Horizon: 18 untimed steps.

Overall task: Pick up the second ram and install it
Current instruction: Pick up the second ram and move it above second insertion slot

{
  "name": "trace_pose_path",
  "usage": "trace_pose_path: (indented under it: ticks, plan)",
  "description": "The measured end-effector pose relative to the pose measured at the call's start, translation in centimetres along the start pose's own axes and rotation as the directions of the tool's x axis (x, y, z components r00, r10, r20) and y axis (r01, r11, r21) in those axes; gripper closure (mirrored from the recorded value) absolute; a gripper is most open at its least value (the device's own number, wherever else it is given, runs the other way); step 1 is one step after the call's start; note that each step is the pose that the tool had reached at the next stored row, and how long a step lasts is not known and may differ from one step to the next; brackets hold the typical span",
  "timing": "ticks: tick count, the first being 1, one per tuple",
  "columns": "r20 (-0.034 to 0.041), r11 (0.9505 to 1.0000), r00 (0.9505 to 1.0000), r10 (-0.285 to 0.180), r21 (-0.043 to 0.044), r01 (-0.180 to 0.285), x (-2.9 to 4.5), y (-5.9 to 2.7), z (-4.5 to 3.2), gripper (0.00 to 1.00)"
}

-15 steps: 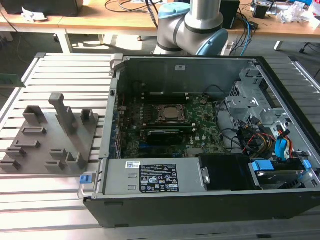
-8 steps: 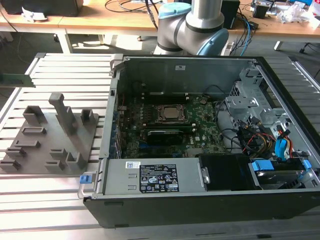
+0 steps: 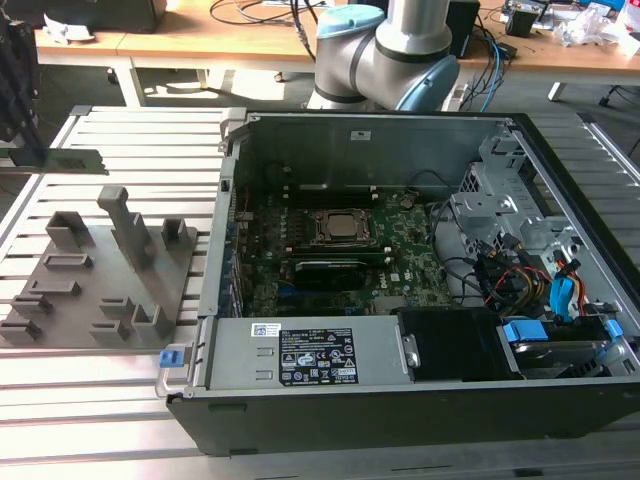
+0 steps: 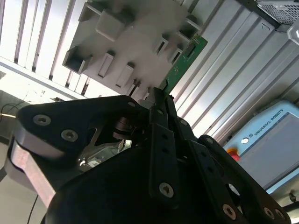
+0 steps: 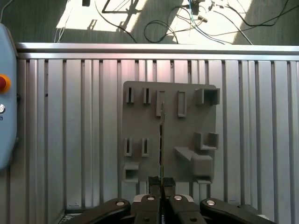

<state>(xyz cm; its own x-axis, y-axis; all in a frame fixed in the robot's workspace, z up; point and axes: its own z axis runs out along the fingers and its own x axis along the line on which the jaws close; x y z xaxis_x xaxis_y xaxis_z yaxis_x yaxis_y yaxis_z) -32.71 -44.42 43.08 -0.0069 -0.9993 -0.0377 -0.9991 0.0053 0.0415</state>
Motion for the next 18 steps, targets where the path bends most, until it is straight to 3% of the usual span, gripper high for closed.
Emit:
trace_pose_path:
  ticks: [2,4,7,11,18]
  plan:
    - [0.0000,1.0000,1.0000,0.000,0.0001,0.000,0.00,-0.85,-0.03,0.86]
    - [-0.0001,1.0000,1.0000,0.000,0.0000,0.000,-0.02,-2.26,-0.10,0.86]
    - [0.0000,1.0000,1.0000,0.000,0.0001,0.000,-0.02,-3.21,-0.13,0.86]
    - [0.0000,1.0000,1.0000,0.000,0.0000,0.000,-0.04,-6.20,-0.25,0.86]
    - [0.0000,1.0000,1.0000,0.000,0.0001,0.000,-0.06,-8.61,-0.35,0.86]
